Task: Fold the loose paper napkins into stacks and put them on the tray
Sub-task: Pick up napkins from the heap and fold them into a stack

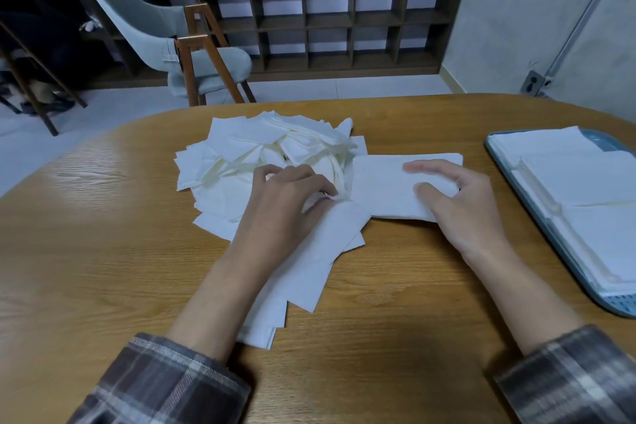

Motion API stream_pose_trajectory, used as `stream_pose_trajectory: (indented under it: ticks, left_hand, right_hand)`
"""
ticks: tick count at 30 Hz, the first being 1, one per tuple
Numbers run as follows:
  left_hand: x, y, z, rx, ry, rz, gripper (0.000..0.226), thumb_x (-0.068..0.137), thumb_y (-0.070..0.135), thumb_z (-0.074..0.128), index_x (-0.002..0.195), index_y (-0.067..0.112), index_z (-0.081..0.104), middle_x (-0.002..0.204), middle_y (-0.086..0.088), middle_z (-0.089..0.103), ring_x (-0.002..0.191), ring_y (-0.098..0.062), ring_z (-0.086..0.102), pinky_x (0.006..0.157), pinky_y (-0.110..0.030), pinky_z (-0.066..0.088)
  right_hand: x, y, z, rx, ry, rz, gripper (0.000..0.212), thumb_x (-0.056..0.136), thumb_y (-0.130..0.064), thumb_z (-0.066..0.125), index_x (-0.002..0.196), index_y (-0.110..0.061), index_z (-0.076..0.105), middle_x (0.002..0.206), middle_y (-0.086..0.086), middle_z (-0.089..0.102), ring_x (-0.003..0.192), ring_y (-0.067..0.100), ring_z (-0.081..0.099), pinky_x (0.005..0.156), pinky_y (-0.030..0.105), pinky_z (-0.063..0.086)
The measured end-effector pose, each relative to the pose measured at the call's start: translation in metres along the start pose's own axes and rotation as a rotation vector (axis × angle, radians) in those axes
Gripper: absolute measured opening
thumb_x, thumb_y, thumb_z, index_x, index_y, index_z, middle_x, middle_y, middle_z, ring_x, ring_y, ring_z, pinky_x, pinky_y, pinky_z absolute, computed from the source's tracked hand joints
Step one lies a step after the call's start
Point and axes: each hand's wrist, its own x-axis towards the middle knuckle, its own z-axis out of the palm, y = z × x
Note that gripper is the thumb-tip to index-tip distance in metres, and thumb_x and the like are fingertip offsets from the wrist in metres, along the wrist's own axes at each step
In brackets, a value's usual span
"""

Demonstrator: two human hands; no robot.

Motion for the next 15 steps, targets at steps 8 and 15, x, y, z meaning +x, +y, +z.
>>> stream_pose_trajectory:
  ticks: [8,15]
  left_hand:
    - [0.002,0.022,-0.012,-0.501,-0.069,-0.134,0.004,0.090,0.019,0.083,0.090,0.019,0.080,0.089,0.016,0.076,0.091,-0.004,0.069,0.079,-0.008,0.041]
    - [-0.002,0.032,-0.006,-0.623,-0.207,-0.171,0.003,0.089,0.025,0.085,0.091,0.023,0.084,0.089,0.018,0.078,0.081,-0.001,0.066,0.072,-0.010,0.040]
  right_hand:
    - [-0.003,-0.006,0.000,0.099,-0.041,-0.050,0.026,0.097,-0.005,0.066,0.107,-0.023,0.082,0.110,-0.027,0.076,0.111,-0.016,0.061,0.085,-0.003,0.038]
    - [-0.002,-0.006,0.000,0.099,-0.037,-0.048,0.022,0.098,-0.009,0.068,0.106,-0.024,0.082,0.111,-0.025,0.076,0.113,-0.014,0.062,0.086,-0.003,0.038]
